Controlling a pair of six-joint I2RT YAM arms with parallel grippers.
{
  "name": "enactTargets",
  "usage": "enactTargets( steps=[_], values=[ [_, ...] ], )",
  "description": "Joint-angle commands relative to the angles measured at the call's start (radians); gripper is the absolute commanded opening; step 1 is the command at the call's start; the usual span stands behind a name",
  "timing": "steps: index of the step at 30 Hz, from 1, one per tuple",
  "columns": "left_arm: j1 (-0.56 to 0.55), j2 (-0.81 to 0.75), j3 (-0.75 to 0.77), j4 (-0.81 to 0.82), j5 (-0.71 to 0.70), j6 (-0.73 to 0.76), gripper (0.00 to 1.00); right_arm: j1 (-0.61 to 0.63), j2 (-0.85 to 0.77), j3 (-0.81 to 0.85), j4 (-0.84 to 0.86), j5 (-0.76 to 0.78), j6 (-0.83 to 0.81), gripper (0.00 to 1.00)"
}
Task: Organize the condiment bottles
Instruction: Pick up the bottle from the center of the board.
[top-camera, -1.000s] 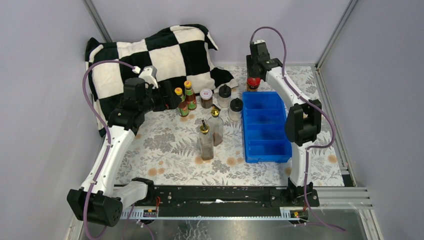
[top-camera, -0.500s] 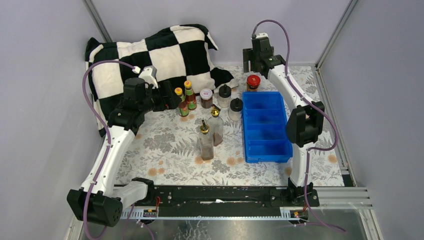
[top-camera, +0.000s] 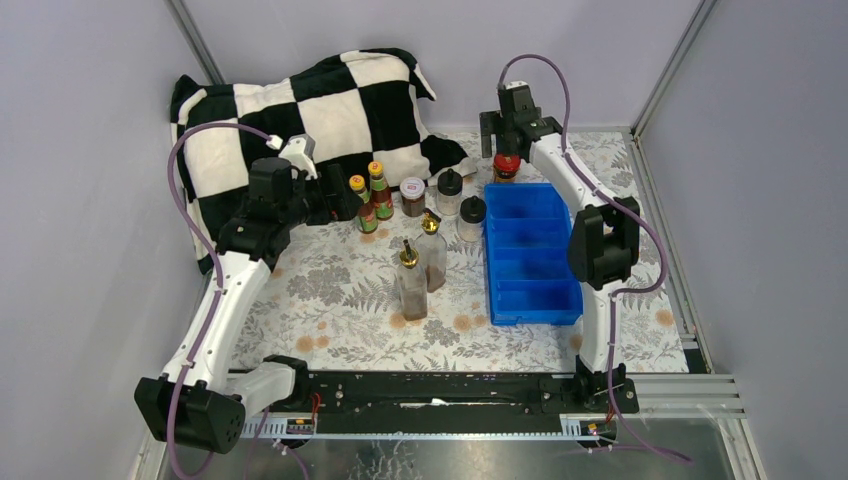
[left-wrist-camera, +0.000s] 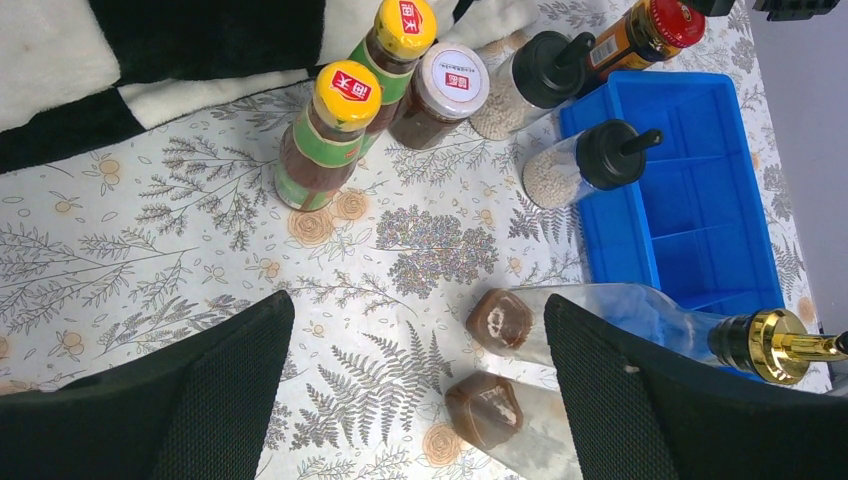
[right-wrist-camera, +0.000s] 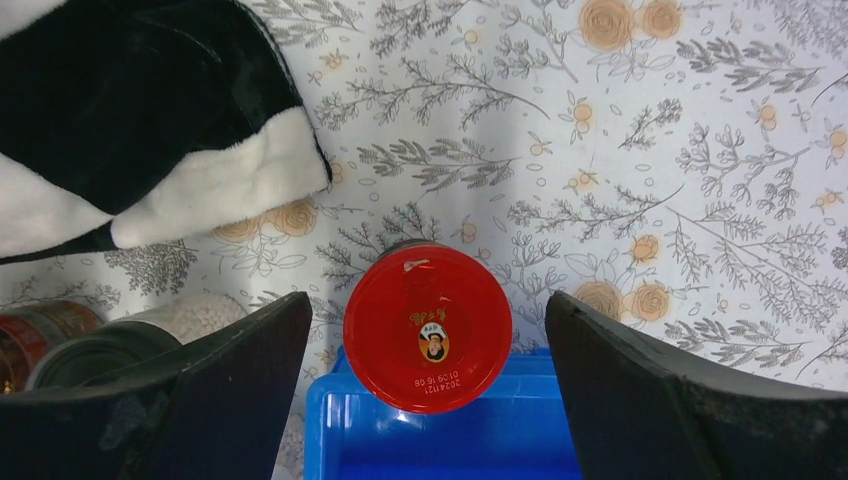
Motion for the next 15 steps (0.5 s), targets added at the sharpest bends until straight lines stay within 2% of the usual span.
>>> enactTargets(
  steps=[1, 10, 12, 15],
  values=[
    [0.007, 0.000, -0.018, 0.045, -0.007, 0.022, 0.99, -0.004, 0.001, -0.024, 0.009, -0.016, 0.013, 0.93],
    [0.007, -0.009, -0.032, 0.050, -0.001, 0.018, 0.99, -0.005, 0.003, -0.083, 0.036, -0.018, 0.016, 0.93],
    [0.007, -0.009, -0.029, 0.050, 0.001, 0.018, 0.99, -0.008, 0.013, -0.077, 0.038, -0.019, 0.016, 0.89],
    [0.007, -0.007, -0.022, 0.046, -0.011, 0.018, 0.99, -0.007, 0.018, -0.077, 0.047, -0.019, 0.020, 0.78]
  ],
)
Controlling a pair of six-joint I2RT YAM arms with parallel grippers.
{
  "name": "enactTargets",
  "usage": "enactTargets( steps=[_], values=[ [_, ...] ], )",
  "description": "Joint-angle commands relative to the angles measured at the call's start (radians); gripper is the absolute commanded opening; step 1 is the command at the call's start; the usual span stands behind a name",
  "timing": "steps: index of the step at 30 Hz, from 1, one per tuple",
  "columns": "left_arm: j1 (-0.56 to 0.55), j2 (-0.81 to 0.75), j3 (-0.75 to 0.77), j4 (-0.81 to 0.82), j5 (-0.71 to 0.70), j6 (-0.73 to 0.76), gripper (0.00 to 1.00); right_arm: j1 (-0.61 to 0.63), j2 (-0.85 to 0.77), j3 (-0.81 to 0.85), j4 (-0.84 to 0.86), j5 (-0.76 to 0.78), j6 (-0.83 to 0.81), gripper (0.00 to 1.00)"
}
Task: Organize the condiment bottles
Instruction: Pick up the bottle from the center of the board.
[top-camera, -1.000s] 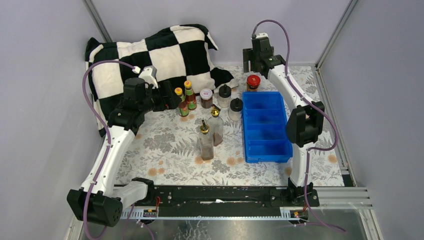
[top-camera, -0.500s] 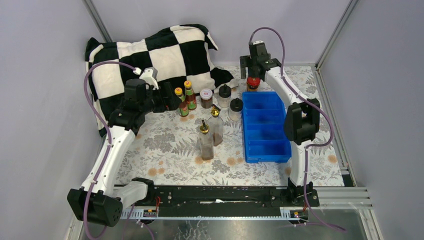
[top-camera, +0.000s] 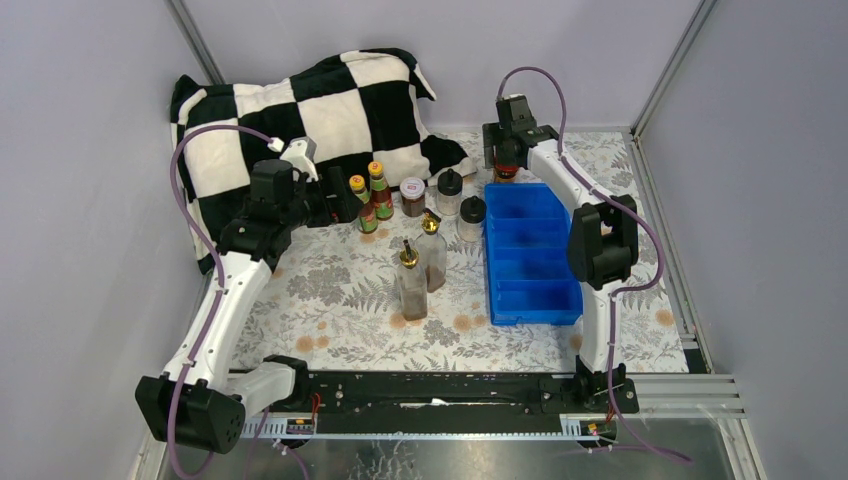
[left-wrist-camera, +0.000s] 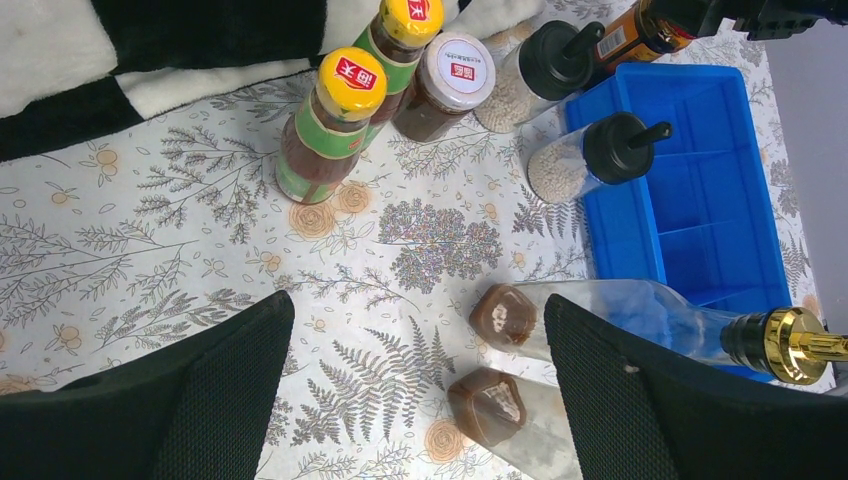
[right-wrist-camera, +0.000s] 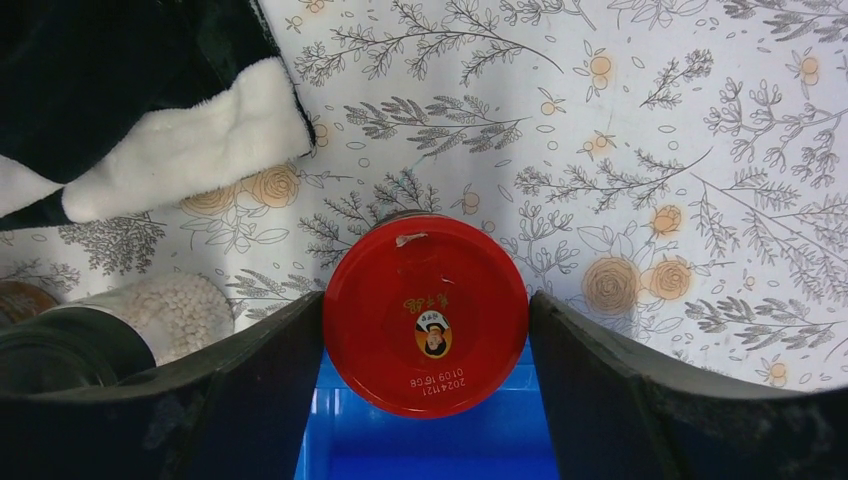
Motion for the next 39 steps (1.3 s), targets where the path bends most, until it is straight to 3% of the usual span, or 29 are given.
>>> enactTargets(
  steps=[1, 14, 39],
  values=[
    [0.007, -0.005, 0.000, 0.041, -0.009, 0.016, 0.99, -0.007, 0.018, 0.016, 0.028, -0.021, 0.010, 0.77],
    [0.007, -0.029, -0.004, 0.022, -0.021, 0.013, 0.99, -0.007, -0.012, -0.014, 0.061, -0.053, 0.026, 0.55],
    [0.007, -0.064, -0.004, 0.002, 0.000, -0.004, 0.99, -0.008, -0.251, 0.027, 0.039, 0.055, -0.051, 0.53]
  ],
)
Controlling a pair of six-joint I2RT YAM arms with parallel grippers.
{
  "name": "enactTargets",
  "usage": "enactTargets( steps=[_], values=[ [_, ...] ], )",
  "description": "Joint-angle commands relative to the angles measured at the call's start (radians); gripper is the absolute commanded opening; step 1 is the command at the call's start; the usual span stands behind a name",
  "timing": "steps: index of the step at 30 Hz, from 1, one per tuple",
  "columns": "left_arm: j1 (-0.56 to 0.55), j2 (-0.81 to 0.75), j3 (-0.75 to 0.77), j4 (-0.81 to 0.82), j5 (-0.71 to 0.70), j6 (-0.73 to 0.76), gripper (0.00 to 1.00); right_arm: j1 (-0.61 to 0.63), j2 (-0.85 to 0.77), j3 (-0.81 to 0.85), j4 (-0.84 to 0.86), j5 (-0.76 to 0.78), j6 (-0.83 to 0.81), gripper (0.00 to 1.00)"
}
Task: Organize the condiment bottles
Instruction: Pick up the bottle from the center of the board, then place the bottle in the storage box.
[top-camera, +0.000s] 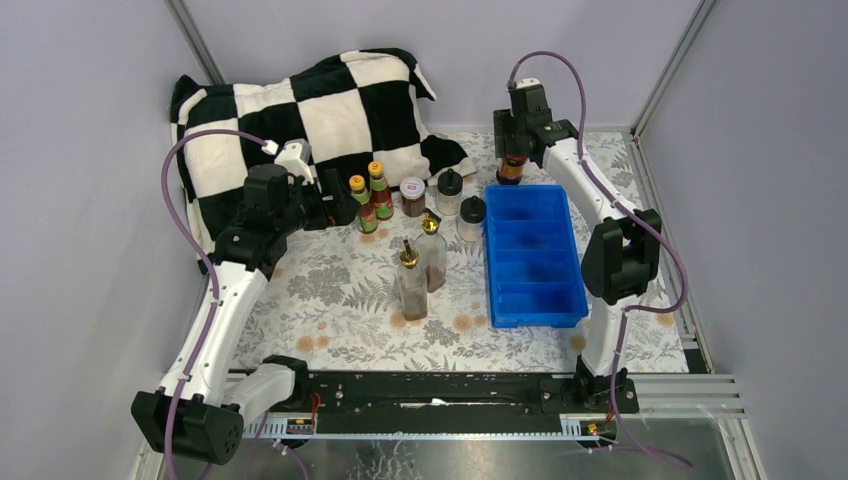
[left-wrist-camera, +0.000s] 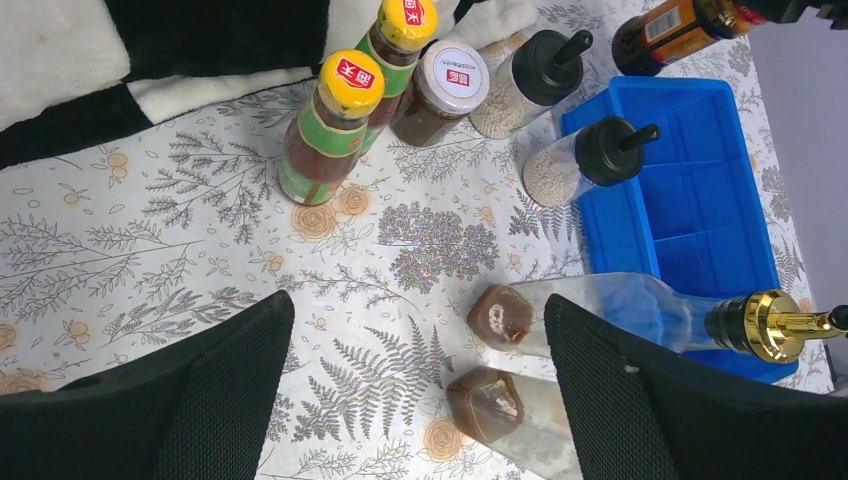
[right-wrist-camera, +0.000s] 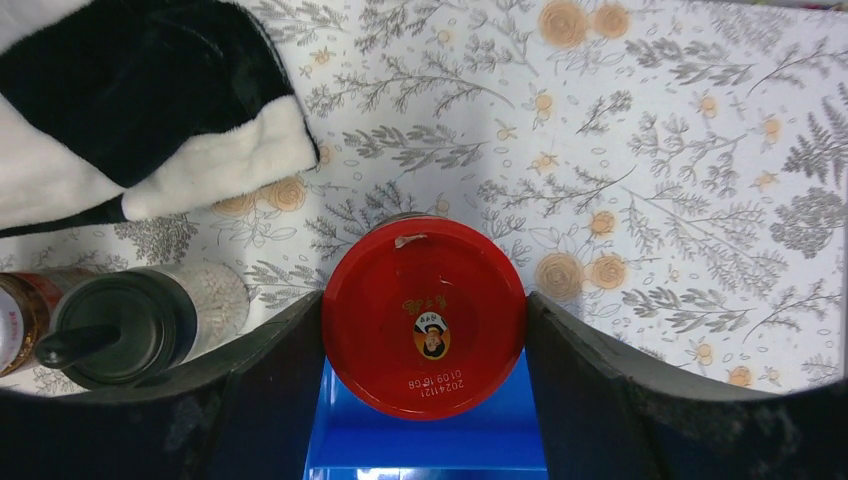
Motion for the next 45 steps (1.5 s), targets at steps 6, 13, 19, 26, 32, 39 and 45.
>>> enactTargets(
  steps=[6, 13, 19, 26, 32, 39, 45],
  values=[
    [0.007, -0.007, 0.024, -0.009, 0.012, 0.005, 0.99, -0.002, -0.174, 0.061, 0.018, 0.095, -0.028, 0.53],
    [0.007, -0.013, 0.030, -0.014, 0.023, 0.003, 0.99, -0.002, -0.262, 0.021, 0.001, 0.116, -0.026, 0.53],
    [0.007, -0.022, 0.027, -0.015, 0.034, -0.002, 0.99, -0.002, -0.326, -0.023, -0.033, 0.166, -0.030, 0.53],
    [0.007, -0.031, 0.000, -0.018, 0.055, -0.006, 0.99, -0.004, -0.436, -0.221, 0.008, 0.200, -0.009, 0.53],
    [0.007, -0.043, -0.001, -0.020, 0.060, -0.010, 0.99, -0.015, -0.462, -0.317, 0.044, 0.187, 0.010, 0.53],
    [0.006, -0.051, 0.001, -0.026, 0.055, -0.013, 0.99, -0.047, -0.442, -0.371, 0.093, 0.139, 0.040, 0.53],
    [0.006, -0.052, 0.005, -0.033, 0.048, -0.013, 0.99, -0.079, -0.410, -0.388, 0.128, 0.091, 0.049, 0.53]
  ],
)
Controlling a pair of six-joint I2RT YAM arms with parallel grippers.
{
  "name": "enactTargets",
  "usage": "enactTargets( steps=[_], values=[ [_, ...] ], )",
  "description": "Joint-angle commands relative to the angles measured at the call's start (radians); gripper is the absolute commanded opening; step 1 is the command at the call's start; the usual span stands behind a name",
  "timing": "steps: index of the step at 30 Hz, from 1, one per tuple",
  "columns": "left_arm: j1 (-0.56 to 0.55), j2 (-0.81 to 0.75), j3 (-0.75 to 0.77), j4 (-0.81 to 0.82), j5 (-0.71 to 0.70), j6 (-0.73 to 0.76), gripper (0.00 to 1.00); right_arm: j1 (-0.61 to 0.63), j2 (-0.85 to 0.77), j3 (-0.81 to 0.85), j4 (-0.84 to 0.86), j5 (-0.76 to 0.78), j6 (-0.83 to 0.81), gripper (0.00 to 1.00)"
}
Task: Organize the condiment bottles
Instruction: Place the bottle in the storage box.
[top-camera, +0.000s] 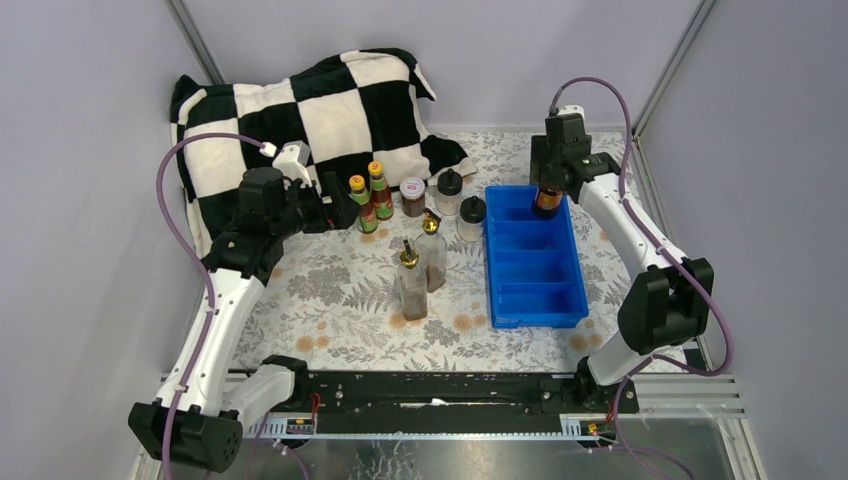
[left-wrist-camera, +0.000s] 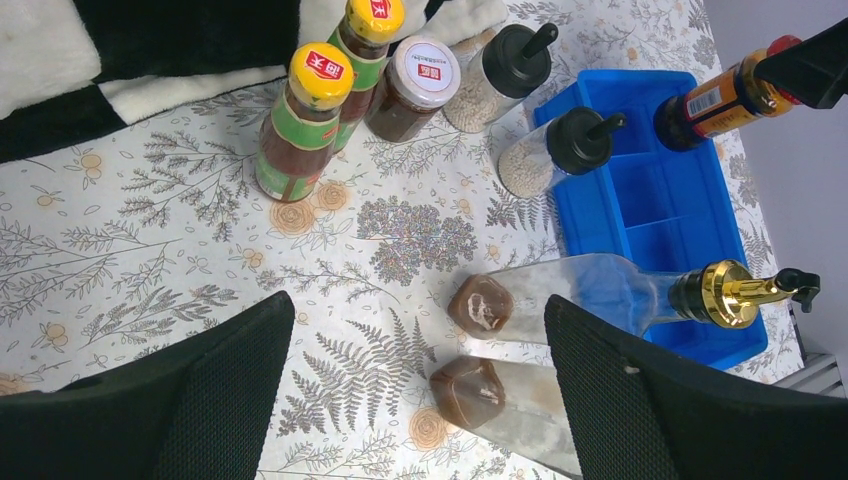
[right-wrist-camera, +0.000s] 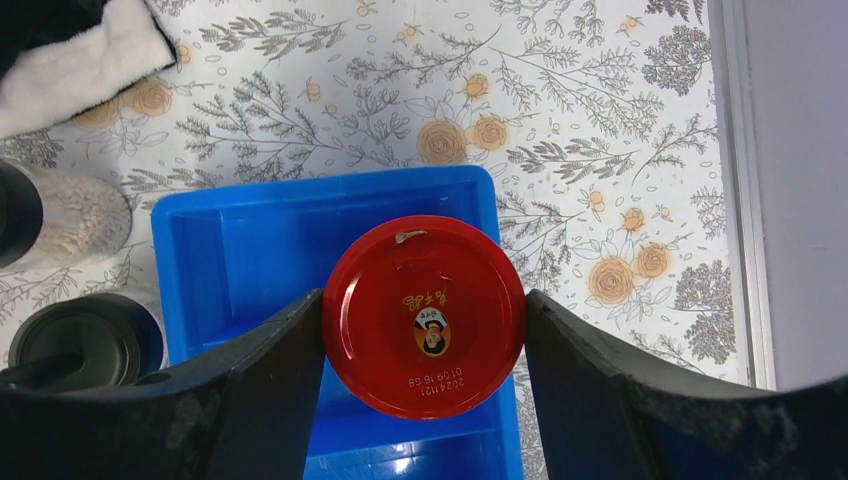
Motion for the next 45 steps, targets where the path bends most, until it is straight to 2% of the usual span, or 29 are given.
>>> enactTargets(
  steps=[1, 11, 36, 39, 45],
  values=[
    [0.006, -0.015, 0.005, -0.019, 0.001, -0.007, 0.99, -0.020, -0.023, 0.012, 0.146, -0.026, 0.014, 0.52],
    [0.006, -0.007, 0.013, -0.019, 0.000, -0.017, 0.99, -0.031, 0.051, 0.004, 0.184, -0.091, 0.040, 0.52],
    [0.006, 0.023, -0.017, 0.005, 0.010, -0.009, 0.99, -0.031, 0.175, -0.060, 0.229, -0.056, 0.077, 0.55],
    [0.006, 0.029, -0.019, 0.004, -0.005, -0.006, 0.99, -0.031, 0.188, -0.061, 0.226, -0.055, 0.083, 0.57],
    [0.006, 0.050, -0.007, 0.005, -0.020, -0.008, 0.99, -0.031, 0.204, -0.051, 0.210, -0.062, 0.094, 0.72]
  ],
)
